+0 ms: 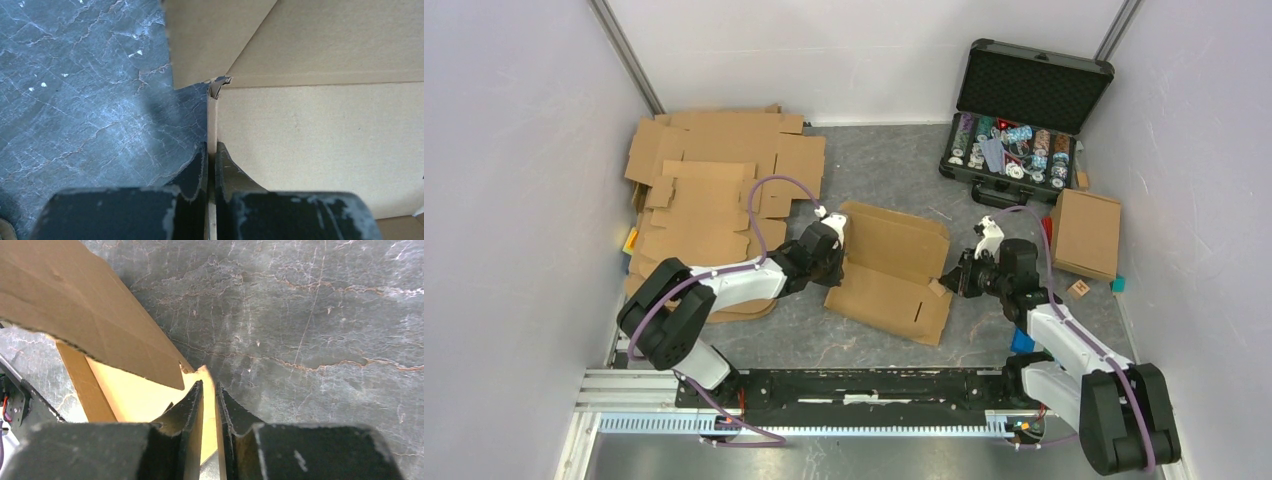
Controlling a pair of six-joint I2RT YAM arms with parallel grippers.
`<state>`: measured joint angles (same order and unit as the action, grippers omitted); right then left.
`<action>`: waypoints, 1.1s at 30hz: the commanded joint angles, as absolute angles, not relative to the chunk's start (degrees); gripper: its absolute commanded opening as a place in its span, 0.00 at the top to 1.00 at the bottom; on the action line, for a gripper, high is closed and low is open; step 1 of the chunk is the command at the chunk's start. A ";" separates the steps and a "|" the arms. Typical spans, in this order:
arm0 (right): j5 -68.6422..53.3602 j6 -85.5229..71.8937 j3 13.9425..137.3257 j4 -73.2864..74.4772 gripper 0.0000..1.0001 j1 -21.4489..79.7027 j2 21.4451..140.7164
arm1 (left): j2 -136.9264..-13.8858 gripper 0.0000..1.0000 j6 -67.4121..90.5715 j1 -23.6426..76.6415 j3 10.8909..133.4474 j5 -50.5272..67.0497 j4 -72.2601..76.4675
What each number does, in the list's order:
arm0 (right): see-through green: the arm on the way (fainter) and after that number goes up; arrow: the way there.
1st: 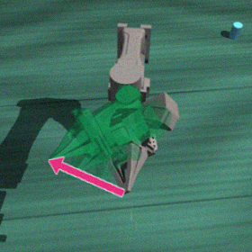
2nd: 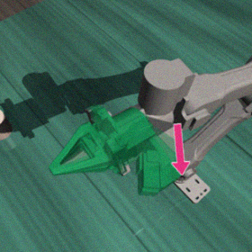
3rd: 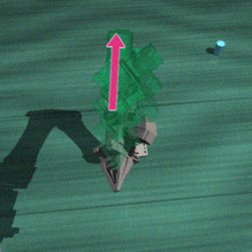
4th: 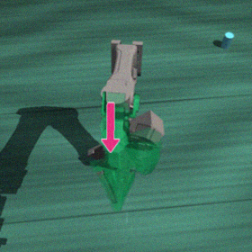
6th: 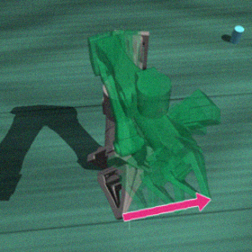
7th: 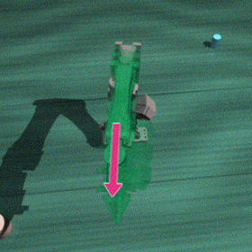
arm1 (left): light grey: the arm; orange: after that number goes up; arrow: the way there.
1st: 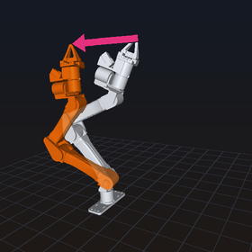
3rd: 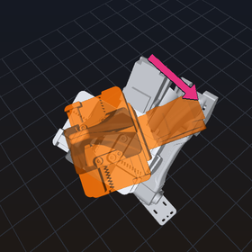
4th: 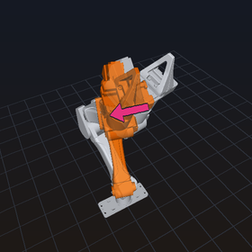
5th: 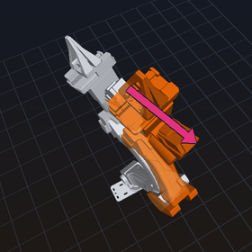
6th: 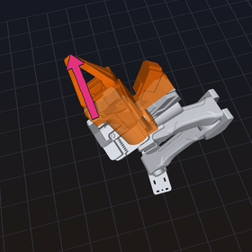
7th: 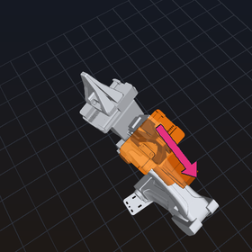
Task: Fold the paper box
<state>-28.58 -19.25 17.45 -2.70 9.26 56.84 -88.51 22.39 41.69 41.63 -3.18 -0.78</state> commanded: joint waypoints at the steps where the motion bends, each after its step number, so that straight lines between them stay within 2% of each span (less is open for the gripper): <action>1: -31.31 -18.59 17.98 -4.27 0.84 9.40 59.16 | -88.81 0.98 19.85 41.59 43.95 -3.96 0.35; 10: -15.97 -15.31 21.45 -0.31 0.82 9.36 59.70 | -89.31 0.98 19.86 41.69 44.15 -3.32 0.35; 16: -24.61 -17.05 20.92 -4.73 0.83 9.89 65.25 | -89.29 0.98 19.84 41.59 44.04 -3.52 0.36; 20: -26.91 -17.35 20.77 -4.55 0.83 12.09 64.60 | -89.24 0.98 19.86 41.58 44.23 -3.55 0.40; 33: -26.26 -18.18 20.79 -1.77 0.84 16.47 61.10 | -88.64 0.98 19.99 41.58 44.12 -3.66 -1.05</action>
